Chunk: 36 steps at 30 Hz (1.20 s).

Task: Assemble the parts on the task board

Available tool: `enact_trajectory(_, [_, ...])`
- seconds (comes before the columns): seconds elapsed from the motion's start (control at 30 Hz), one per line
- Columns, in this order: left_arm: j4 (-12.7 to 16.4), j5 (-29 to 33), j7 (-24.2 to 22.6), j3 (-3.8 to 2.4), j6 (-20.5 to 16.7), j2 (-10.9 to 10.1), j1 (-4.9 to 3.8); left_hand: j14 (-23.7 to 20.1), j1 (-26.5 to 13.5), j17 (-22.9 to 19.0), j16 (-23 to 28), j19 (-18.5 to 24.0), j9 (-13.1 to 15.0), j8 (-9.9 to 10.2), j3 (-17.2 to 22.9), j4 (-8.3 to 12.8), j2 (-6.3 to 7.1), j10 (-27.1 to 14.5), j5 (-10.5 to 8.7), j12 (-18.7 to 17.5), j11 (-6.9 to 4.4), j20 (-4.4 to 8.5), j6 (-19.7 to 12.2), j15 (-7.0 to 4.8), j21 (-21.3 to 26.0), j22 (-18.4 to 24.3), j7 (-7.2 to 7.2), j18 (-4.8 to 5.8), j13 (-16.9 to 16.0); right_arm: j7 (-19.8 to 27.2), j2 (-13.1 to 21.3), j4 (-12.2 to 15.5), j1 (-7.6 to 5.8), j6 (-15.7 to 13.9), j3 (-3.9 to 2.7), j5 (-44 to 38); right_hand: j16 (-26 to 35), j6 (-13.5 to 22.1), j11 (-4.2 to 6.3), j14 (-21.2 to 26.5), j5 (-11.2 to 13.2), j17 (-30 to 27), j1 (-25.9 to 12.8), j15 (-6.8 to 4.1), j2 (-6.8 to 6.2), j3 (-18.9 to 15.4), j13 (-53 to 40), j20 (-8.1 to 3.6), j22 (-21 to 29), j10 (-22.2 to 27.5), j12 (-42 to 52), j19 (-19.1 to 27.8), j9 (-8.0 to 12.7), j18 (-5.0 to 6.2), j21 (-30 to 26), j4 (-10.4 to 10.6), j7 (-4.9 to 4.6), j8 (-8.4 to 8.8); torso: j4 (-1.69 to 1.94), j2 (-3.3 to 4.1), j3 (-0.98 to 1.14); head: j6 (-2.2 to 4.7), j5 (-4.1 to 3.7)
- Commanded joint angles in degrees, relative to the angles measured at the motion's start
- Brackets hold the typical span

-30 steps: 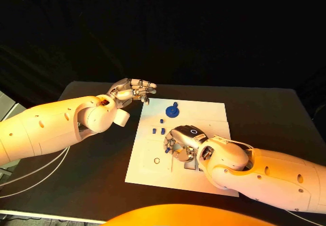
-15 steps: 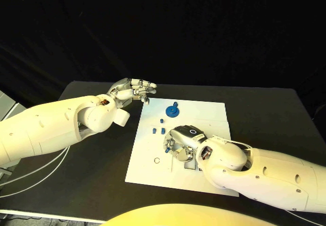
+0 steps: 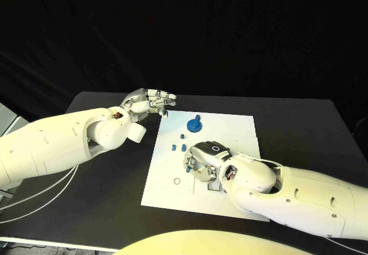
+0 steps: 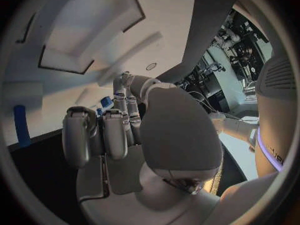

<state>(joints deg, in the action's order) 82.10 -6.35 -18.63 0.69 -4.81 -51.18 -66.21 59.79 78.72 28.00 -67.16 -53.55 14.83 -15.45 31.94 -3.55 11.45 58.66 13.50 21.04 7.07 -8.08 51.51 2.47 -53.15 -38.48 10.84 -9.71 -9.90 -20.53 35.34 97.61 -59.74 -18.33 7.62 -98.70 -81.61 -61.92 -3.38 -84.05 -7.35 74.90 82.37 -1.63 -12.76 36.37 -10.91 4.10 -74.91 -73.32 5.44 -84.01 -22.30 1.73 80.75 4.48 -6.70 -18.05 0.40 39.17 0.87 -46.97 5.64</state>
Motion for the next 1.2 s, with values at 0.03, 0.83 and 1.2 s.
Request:
enact_trajectory(0.03, [0.1,0.0,-0.2,-0.03,0.4,0.1,-0.01,-0.2,-0.1,-0.1,0.3,-0.3,-0.1,0.1,-0.4,0.1,-0.63,-0.5,0.29,0.2,-0.03,-0.16,-0.3,0.33,0.2,0.1,0.28,-0.88,-0.1,0.7,-0.2,-0.4,0.37,3.0,0.35,0.5,0.1,1.8,0.36,-3.2,-1.7,2.2,-2.3,0.31,-0.42,-0.8,0.2,0.17,-12.5,0.3,-0.8,-3.2,0.1,0.13,-0.6,0.3,-0.18,1.36,-0.06,-0.03,-0.03,0.04,0.03])
enact_trajectory(0.83, [-0.1,0.1,-0.1,-0.03,0.4,-0.1,-0.01,-0.2,-0.1,-0.1,0.3,-0.3,-0.1,0.1,-0.4,0.1,-0.63,-0.5,0.29,0.2,-0.03,-0.16,-0.3,0.33,0.2,0.1,0.28,-0.88,-0.1,0.6,0.7,0.1,0.38,-2.2,0.43,1.5,1.7,9.1,-1.90,-2.3,-1.4,-0.3,-4.6,2.18,-3.64,-6.1,1.2,1.87,-10.6,10.3,-1.2,-1.0,0.8,1.42,-8.0,2.0,0.29,6.99,-0.09,0.00,0.06,0.54,-0.31])
enact_trajectory(1.2, [-0.3,0.2,0.0,-0.03,0.5,-0.3,0.00,-0.2,-0.1,-0.2,0.4,-0.4,-0.1,0.1,-0.5,0.1,-0.72,-0.6,0.28,0.3,-0.01,-0.19,-0.3,0.35,0.4,0.2,0.30,-0.88,-0.1,0.0,7.7,5.7,-1.13,-3.4,-0.10,1.6,2.1,9.4,-1.96,-2.1,-1.3,-1.1,-3.3,2.23,-3.07,-11.8,0.8,2.15,-10.2,12.8,1.9,-0.9,0.7,1.60,-9.1,3.4,0.63,7.94,-0.17,-0.15,-0.02,1.31,-0.99])
